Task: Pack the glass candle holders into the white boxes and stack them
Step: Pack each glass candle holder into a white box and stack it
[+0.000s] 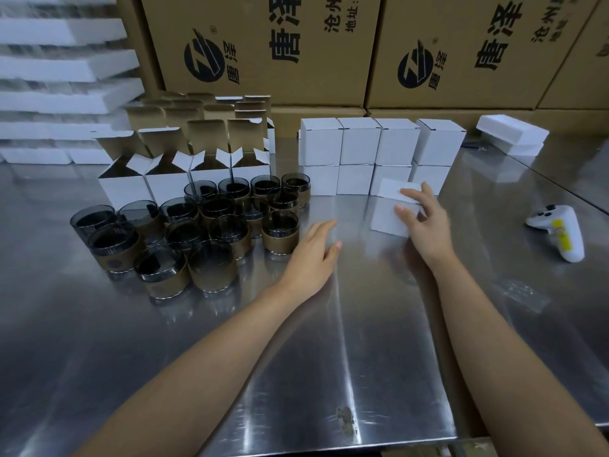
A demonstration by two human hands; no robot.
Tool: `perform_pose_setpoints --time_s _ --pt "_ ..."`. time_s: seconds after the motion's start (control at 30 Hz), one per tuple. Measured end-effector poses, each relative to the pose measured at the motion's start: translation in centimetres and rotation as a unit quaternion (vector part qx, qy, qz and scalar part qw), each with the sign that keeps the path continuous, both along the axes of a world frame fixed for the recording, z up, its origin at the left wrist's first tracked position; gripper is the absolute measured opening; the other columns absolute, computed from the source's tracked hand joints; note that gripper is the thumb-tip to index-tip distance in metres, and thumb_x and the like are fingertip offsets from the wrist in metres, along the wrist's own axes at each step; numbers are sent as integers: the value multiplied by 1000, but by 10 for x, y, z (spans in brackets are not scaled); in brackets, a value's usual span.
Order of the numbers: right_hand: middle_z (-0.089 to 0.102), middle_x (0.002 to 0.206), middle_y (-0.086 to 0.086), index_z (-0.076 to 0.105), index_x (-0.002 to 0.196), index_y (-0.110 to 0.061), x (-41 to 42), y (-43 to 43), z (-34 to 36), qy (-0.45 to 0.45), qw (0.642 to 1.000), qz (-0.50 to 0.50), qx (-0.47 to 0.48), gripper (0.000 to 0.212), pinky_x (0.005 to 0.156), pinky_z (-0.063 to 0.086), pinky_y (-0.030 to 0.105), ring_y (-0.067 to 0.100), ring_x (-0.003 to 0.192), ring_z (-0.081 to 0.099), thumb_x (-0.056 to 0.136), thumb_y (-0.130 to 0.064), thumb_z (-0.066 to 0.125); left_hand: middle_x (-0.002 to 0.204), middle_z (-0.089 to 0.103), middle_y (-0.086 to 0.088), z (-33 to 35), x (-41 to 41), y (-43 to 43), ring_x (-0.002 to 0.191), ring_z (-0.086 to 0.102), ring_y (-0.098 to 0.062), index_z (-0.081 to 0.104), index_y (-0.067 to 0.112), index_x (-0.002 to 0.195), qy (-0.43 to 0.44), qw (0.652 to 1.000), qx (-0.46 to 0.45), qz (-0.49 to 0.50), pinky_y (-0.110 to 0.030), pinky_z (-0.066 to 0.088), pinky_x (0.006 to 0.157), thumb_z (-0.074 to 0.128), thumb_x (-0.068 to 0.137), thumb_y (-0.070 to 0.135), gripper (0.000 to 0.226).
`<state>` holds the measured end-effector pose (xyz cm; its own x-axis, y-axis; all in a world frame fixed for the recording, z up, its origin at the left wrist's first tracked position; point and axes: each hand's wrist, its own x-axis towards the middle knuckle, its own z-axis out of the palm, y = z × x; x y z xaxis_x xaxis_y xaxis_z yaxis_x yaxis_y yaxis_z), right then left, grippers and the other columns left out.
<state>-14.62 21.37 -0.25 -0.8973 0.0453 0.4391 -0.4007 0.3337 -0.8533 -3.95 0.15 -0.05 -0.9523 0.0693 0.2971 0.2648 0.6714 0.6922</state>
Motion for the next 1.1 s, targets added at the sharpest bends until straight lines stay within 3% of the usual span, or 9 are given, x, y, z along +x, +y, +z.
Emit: perform_pose_setpoints --time_s 0.13,0.27,0.43,0.53,0.7,0.87,0.97,1.03,1.1 --pt "46 146 9 64 118 -10 -12 12 -4 40 991 -123 14 26 102 31 18 17 138 41 94 -6 53 141 44 -13 -1 -1 0 112 58 -37 40 2 142 -3 1000 -8 -3 -39 37 107 45 102 14 43" --pt "20 153 -4 46 128 -24 -11 -4 -6 0 977 -155 147 53 88 35 30 13 135 36 85 -45 68 136 48 -14 0 -1 1 112 58 -36 40 3 142 -5 1000 -11 -4 -38 37 106 45 102 14 43" --pt "36 137 8 45 125 -11 -22 -9 -4 12 963 -245 110 58 78 41 39 30 120 47 78 -31 71 137 46 -11 0 0 1 112 58 -35 41 4 142 -2 1000 -9 -5 -38 39 105 45 102 14 41" --pt "32 136 17 47 122 -5 -31 -1 -2 23 957 -283 56 52 87 40 35 34 116 46 77 -20 68 137 45 -10 0 -1 1 110 58 -34 43 3 140 -1 1000 -13 -6 -35 39 103 45 102 13 40" --pt "24 140 23 47 128 -2 -48 5 1 12 969 -239 55 52 103 30 26 35 124 39 80 -12 65 132 48 -11 -1 -6 0 106 60 -33 48 3 136 1 1000 -9 -6 -32 41 100 46 100 9 37" --pt "20 146 22 45 133 -4 -60 9 -2 -3 971 -228 70 54 110 29 32 37 130 36 84 -15 64 127 50 -10 -2 -11 -2 100 62 -30 52 3 131 13 1000 -11 1 -27 41 94 47 99 7 33" --pt "13 155 25 40 140 -6 -55 3 2 -13 956 -272 109 60 119 9 47 42 145 13 85 -19 61 126 51 -10 -2 -13 -2 97 63 -31 53 2 129 17 1000 -7 7 -28 43 91 46 98 5 32" --pt "20 153 24 42 139 -5 -43 -9 5 53 937 -311 150 59 117 3 52 41 145 12 84 -19 58 124 53 -12 -2 -13 -2 95 63 -31 54 1 127 23 1000 5 11 -30 45 91 46 99 5 30" --pt "34 145 23 49 132 -2 -26 -30 7 144 940 -285 118 52 114 17 48 40 138 29 82 -12 55 117 58 -14 -1 -13 -3 89 65 -30 56 0 125 23 999 25 17 -30 48 85 45 100 7 28"
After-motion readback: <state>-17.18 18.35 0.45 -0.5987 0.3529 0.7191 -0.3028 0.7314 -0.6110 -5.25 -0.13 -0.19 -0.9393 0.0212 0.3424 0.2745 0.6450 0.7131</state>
